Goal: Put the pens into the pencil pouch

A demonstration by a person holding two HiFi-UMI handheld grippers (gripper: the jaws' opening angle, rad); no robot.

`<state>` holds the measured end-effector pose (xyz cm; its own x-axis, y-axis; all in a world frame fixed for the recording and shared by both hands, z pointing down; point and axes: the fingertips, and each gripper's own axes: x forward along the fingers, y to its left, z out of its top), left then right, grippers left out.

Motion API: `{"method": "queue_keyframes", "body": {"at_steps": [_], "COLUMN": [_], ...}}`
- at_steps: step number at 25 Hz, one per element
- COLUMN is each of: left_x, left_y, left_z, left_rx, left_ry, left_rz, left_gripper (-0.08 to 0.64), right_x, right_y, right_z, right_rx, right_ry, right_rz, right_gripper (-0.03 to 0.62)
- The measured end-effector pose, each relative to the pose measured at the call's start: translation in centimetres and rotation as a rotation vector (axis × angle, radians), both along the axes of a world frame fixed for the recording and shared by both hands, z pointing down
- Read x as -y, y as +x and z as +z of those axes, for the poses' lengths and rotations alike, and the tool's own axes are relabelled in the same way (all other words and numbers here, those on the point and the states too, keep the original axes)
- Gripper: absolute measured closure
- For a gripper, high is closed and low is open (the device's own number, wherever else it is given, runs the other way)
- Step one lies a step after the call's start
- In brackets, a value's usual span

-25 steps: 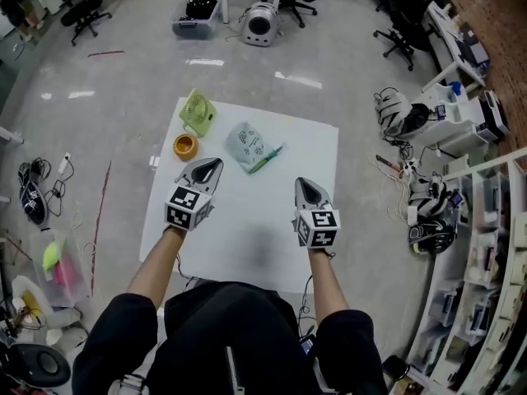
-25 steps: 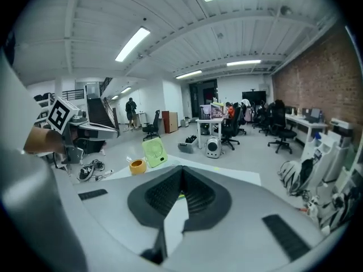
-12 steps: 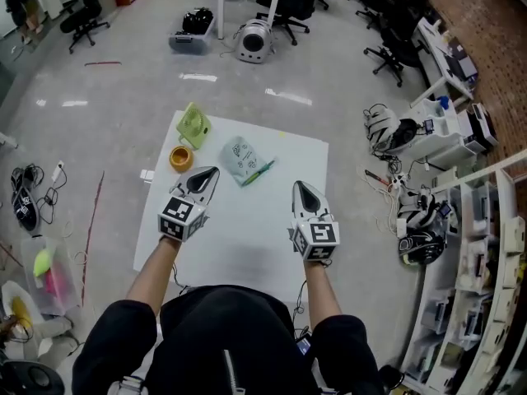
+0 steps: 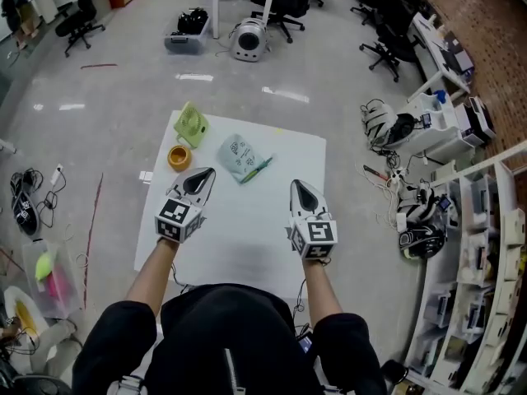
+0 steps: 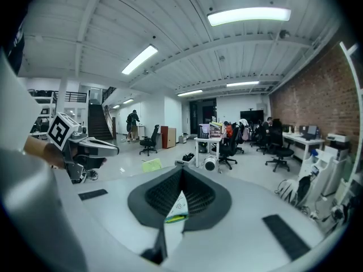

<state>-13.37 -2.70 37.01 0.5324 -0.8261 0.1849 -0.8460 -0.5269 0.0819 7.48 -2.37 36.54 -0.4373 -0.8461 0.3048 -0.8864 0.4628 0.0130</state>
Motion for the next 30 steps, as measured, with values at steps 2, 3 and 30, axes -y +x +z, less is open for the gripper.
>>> {"method": "queue_keyframes", "body": {"at_steps": [2,3,30], "left_x": [0.1,0.0,0.0], "left_y": [0.0,0.0,0.7], "left_z": [0.0,0.0,2.3], "left_rx": [-0.001,-0.001,-0.026], "left_ry": [0.000,0.000,-0.071], "left_rz": [0.004,0.005,0.012], "left_gripper": [0.534,0.534,0.534], "right_x": [-0.1,-0.1,1.0], "right_y": [0.0,0.1,-0.3], "right_z": [0.2,0.6,2.2], "right_rx": [-0.003,-0.003,0.054], "right_ry": [-0.004,-0.003,0.002], "right_rz": [0.002,0.002,0.011], "right_gripper": [0.583,0.583,0.583]}}
